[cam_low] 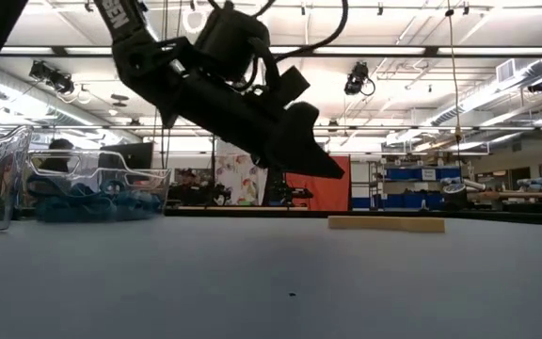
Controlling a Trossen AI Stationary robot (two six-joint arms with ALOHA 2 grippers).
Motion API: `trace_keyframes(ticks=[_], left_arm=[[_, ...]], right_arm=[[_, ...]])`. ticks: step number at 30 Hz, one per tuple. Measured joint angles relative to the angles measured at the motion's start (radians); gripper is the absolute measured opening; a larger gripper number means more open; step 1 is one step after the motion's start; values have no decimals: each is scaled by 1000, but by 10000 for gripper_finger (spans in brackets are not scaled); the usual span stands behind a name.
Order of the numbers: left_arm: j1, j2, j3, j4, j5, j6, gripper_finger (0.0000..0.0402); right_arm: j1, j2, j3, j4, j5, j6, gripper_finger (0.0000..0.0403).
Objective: Sort rubber bands into baskets
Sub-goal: Put the yellow rubber band into the bottom right transparent bin
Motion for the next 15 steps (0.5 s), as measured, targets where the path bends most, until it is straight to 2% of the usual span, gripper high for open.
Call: trace_keyframes(ticks=[8,15], left_arm=[[110,35,4,26,143,34,172],[160,126,51,33,219,77,172]], right_arm=[[-1,83,0,24,-26,8,139],[-2,68,0,93,-32,6,154]])
